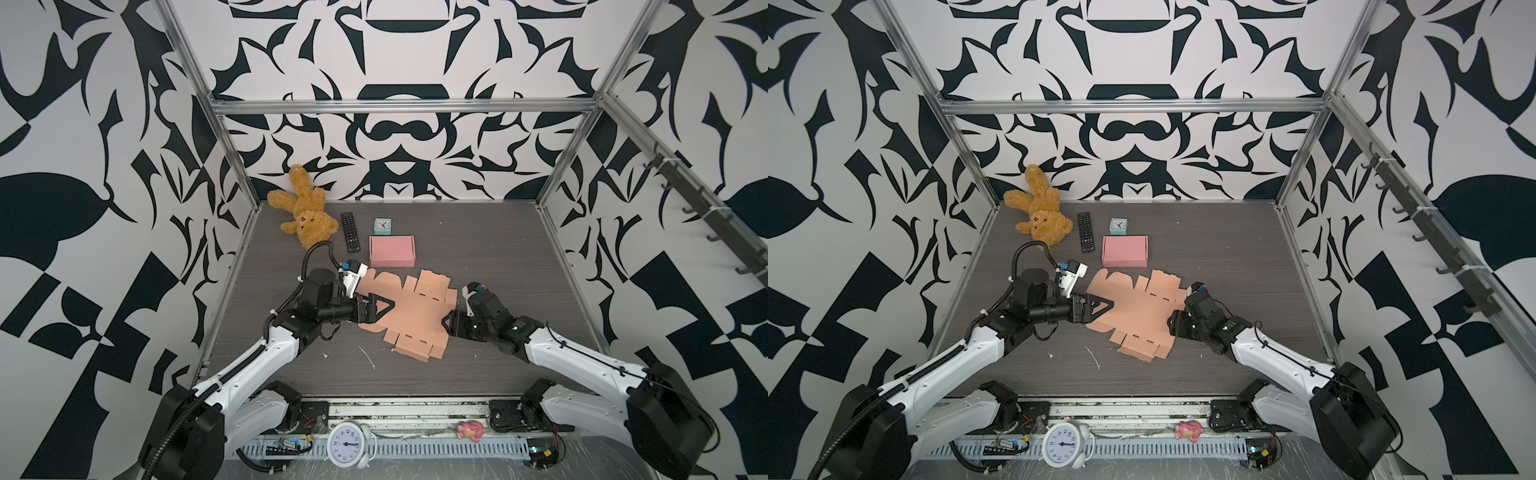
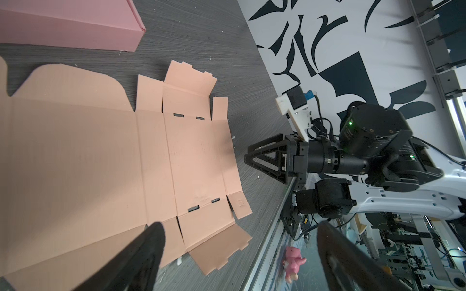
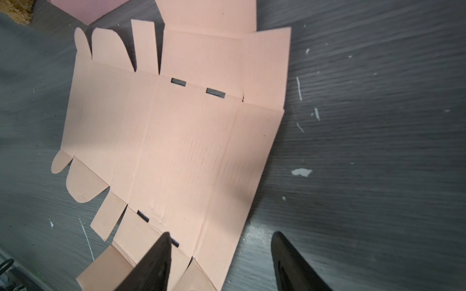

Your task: Fold the paper box

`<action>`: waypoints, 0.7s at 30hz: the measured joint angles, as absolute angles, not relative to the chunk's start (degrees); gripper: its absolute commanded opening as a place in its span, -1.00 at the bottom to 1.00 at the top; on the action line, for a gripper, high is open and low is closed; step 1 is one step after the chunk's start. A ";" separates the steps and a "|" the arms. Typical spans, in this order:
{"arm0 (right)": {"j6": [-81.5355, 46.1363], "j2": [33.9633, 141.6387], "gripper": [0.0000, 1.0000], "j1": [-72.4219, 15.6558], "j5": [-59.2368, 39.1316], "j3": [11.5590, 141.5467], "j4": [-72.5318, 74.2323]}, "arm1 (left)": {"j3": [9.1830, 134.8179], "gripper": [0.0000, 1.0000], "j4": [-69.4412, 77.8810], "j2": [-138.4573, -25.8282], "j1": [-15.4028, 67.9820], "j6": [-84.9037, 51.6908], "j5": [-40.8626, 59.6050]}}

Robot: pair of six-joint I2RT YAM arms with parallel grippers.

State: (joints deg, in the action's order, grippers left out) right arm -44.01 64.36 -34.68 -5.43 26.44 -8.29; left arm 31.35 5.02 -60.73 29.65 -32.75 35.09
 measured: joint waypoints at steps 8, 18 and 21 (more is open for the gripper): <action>-45.69 67.07 0.19 -32.29 -7.84 23.83 -2.85 | 31.35 0.92 7.35 -63.88 32.27 -32.05 35.44; -46.61 69.73 0.05 -30.06 -10.66 22.15 2.74 | 31.38 0.78 10.85 -73.43 33.56 -31.70 37.47; -46.65 70.41 0.04 -29.58 -11.46 21.87 4.34 | 31.62 0.72 11.55 -76.09 35.66 -31.29 38.00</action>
